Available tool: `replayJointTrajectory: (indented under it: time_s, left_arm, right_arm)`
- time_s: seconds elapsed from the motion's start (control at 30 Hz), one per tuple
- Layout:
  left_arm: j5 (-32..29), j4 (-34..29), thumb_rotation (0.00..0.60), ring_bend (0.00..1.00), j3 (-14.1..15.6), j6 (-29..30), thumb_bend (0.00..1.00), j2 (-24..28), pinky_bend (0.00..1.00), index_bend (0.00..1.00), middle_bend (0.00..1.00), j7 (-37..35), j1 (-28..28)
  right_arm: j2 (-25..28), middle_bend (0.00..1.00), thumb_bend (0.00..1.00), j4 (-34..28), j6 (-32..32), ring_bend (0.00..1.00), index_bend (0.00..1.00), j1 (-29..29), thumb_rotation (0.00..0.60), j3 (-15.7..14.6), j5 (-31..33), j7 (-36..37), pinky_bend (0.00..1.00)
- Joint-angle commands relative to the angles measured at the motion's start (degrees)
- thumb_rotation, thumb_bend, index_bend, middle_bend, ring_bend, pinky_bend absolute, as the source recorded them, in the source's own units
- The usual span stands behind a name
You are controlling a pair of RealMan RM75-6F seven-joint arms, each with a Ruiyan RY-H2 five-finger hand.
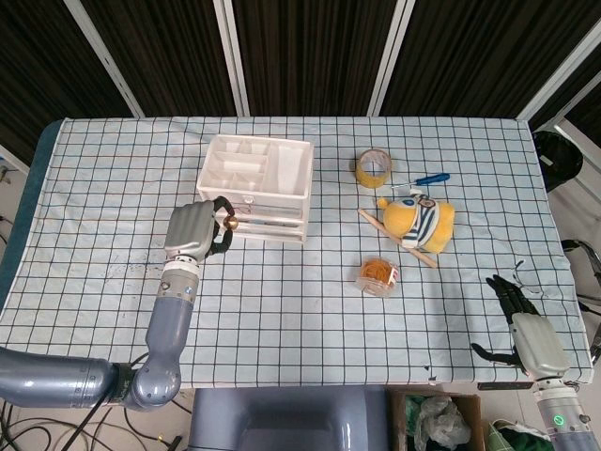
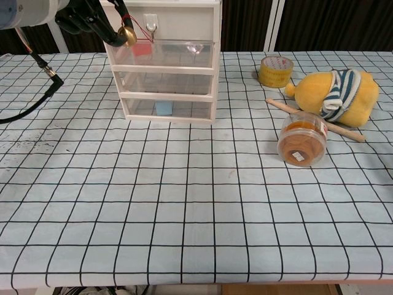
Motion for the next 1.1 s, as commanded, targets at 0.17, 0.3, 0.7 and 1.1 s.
replayJointTrajectory:
  time_s: [0.17,0.3,0.7,1.1]
  left_arm:
    - [0.2,0.0,0.6,1.0,0.0,0.0,0.48,-0.2,1.0,0.47,1.0,0.2,-0.1]
    - [0.1,0.0,0.6,1.0,-0.2,0.1,0.48,-0.4,1.0,0.47,1.0,0.5,-0.4]
    - [0.1,0.0,0.6,1.0,0.0,0.3,0.48,-0.8,1.0,0.47,1.0,0.9,-0.5]
    - [0.2,0.3,0.6,1.0,-0.2,0.2,0.48,-0.9,1.0,0.47,1.0,0.9,-0.3]
  right_arm:
    - [0.0,0.0,0.12,0.0,0.0,0.0,0.0,0.0,0.6,0.0,0.0,0.0,0.13]
    - [0.1,0.0,0.12,0.0,0.1,0.0,0.0,0.0,0.6,0.0,0.0,0.2,0.13]
    - [0.1,0.0,0.12,0.0,0.0,0.0,0.0,0.0,0.6,0.0,0.0,0.2,0.13]
    - [0.1,0.0,0.12,0.0,-0.1,0.0,0.0,0.0,0.6,0.0,0.0,0.1,0.13]
